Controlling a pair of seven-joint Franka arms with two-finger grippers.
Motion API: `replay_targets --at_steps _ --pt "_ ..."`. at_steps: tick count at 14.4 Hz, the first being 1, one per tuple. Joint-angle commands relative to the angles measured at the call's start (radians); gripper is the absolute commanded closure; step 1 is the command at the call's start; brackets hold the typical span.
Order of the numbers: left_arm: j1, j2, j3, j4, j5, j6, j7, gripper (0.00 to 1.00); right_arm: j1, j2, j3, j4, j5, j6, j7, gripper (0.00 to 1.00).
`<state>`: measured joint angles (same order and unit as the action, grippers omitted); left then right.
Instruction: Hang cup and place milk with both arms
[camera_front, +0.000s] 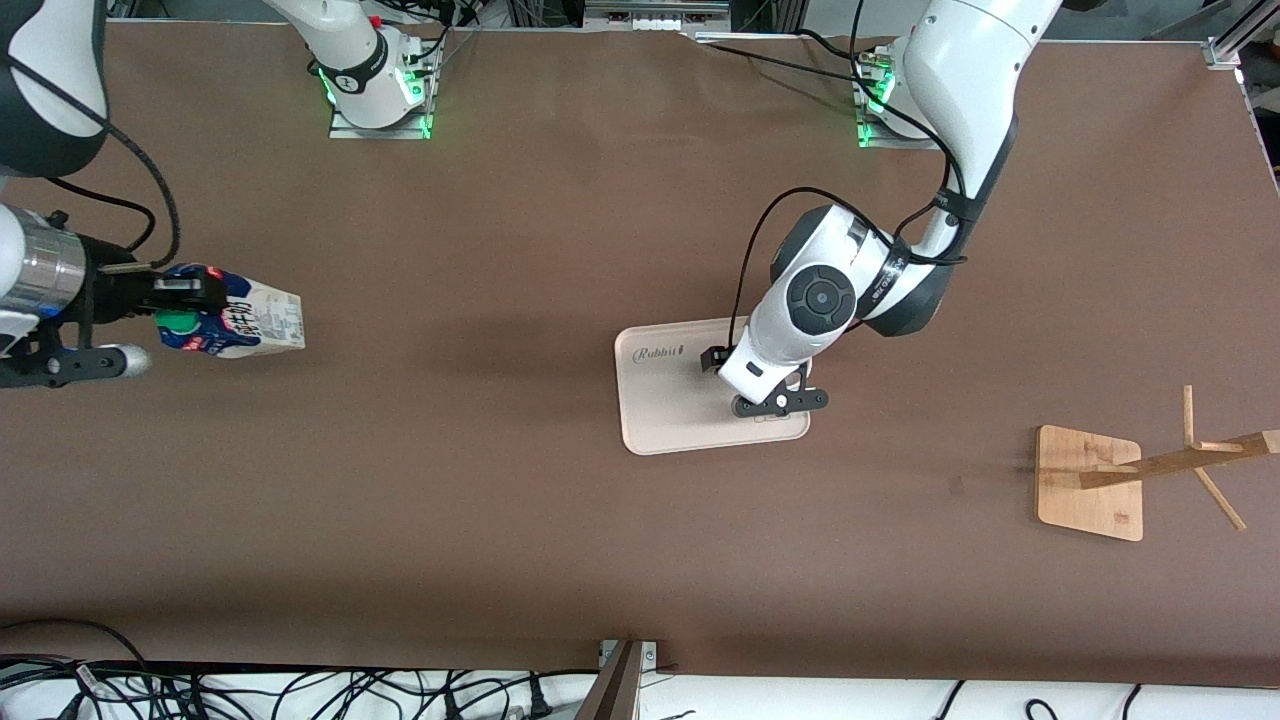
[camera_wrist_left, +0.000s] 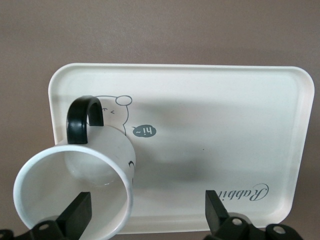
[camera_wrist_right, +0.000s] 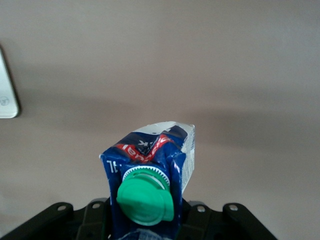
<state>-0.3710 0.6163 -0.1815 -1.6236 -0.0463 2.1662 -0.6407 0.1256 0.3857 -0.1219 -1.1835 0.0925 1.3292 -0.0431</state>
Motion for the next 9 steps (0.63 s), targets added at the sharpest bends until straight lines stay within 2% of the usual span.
replay_targets --at_steps 1,3,4,5,7,8,9 --pt "-0.019 0.028 0.014 0.030 0.022 -0.012 -0.016 0.00 0.003 -0.050 -0.037 -0.140 0.018 0.076 -0.011 0.69" --pt "-0.019 0.036 0.014 0.030 0.022 -0.012 -0.016 0.00 0.003 -0.059 -0.068 -0.207 0.018 0.131 -0.011 0.69" --pt "-0.017 0.042 0.014 0.030 0.023 -0.012 -0.014 0.03 0.003 -0.074 -0.080 -0.258 0.018 0.169 -0.011 0.69" --pt "-0.019 0.043 0.014 0.030 0.023 -0.012 -0.008 0.22 0.003 -0.097 -0.082 -0.319 0.018 0.215 -0.011 0.69" --pt "-0.017 0.045 0.014 0.030 0.023 -0.016 0.001 0.79 0.003 -0.166 -0.082 -0.488 0.018 0.365 -0.011 0.69" --pt "-0.017 0.046 0.014 0.031 0.023 -0.017 0.006 1.00 0.003 -0.189 -0.082 -0.554 0.013 0.439 -0.011 0.69" --pt "-0.014 0.046 0.016 0.031 0.023 -0.020 0.013 1.00 0.005 -0.189 -0.081 -0.573 0.013 0.470 -0.011 0.69"
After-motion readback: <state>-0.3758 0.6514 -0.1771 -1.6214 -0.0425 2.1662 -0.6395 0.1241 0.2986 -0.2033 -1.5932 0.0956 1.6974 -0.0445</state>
